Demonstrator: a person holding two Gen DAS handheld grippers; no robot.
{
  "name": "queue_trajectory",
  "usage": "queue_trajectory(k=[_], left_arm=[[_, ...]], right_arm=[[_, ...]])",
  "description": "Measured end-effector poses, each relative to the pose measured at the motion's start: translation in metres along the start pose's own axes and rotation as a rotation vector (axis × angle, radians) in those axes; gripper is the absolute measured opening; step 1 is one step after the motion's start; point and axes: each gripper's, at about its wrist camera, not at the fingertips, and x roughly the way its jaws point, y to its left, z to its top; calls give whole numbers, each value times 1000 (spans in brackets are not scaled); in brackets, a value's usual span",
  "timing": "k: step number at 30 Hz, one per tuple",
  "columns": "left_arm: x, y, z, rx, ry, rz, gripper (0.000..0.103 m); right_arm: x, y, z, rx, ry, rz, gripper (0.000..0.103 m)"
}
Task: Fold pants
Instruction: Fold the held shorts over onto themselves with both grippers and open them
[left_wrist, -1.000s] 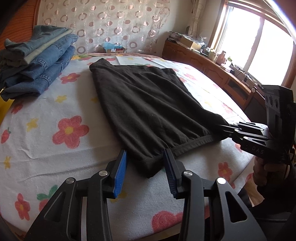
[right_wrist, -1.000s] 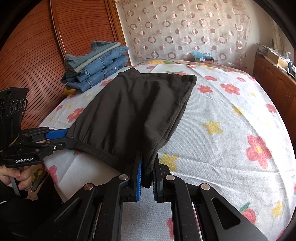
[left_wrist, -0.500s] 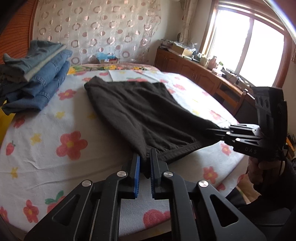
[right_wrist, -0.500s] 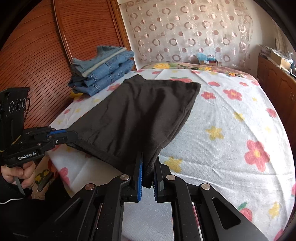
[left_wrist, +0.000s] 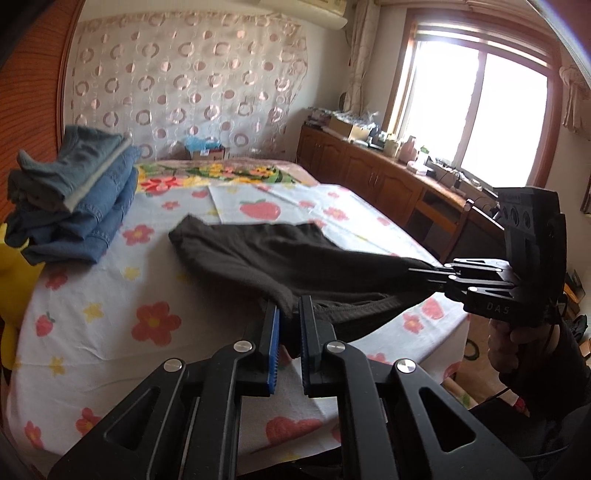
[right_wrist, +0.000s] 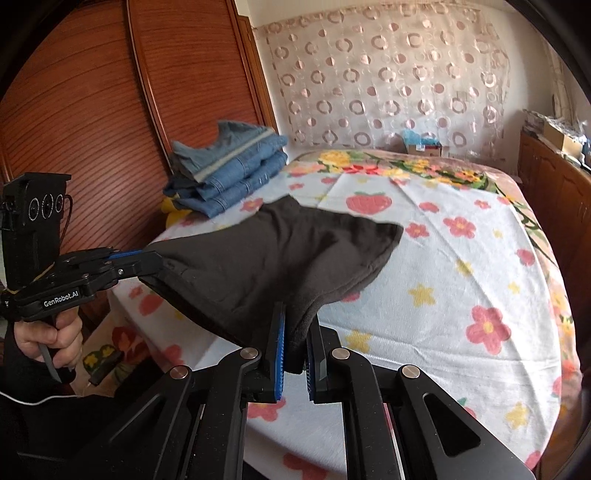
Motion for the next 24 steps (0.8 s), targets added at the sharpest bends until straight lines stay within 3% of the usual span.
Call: queue_trajectory(k=[9, 15, 24], left_arm=[[-2, 3, 2, -3, -12, 11, 10], [19, 15, 7, -34, 11, 37, 10], [52, 32, 43, -18, 6, 85, 10]], right_arm=[[-5, -2, -3, 3, -29, 13, 9], [24, -13, 9, 34, -21, -1, 9], [65, -31, 39, 98, -28, -29, 9]])
